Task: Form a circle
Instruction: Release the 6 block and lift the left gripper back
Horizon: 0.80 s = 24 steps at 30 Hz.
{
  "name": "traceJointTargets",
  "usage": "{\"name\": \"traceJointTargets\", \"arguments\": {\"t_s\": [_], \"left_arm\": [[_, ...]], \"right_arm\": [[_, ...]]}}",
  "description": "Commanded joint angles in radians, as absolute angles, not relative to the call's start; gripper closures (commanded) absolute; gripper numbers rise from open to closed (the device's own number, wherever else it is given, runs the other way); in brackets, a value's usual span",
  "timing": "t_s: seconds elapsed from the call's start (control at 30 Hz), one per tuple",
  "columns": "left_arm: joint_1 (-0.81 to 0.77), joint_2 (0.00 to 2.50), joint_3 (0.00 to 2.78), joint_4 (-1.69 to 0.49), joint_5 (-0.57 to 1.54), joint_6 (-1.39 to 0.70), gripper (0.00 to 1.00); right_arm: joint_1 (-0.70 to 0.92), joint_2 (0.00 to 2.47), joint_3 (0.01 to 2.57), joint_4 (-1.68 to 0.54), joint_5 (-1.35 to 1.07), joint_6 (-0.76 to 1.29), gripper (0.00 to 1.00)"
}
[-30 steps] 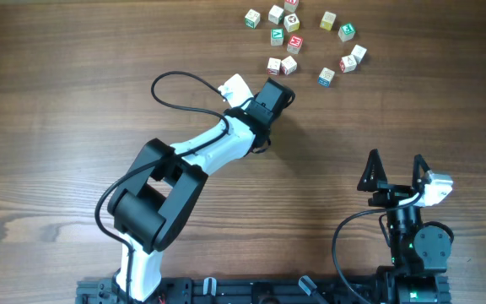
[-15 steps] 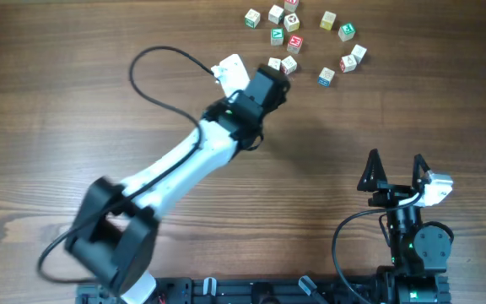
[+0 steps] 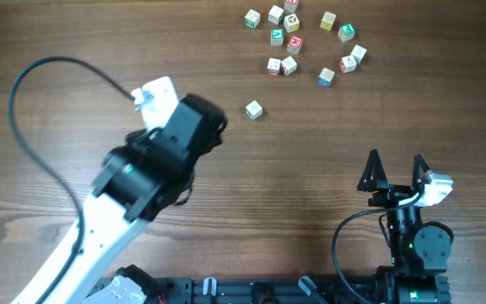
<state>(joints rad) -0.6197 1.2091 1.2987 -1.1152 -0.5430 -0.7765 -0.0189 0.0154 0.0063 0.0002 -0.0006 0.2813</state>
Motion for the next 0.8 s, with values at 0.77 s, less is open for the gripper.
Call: {"name": "traceJointTargets", "arguments": {"t_s": [0.77], "left_arm": [[-0.527,1.165,1.29,-1.426,-0.451,-0.766,0.0]], "right_arm": [[-0.02,0.016,0.006,0.047,-0.462,1.194,0.0]]}}
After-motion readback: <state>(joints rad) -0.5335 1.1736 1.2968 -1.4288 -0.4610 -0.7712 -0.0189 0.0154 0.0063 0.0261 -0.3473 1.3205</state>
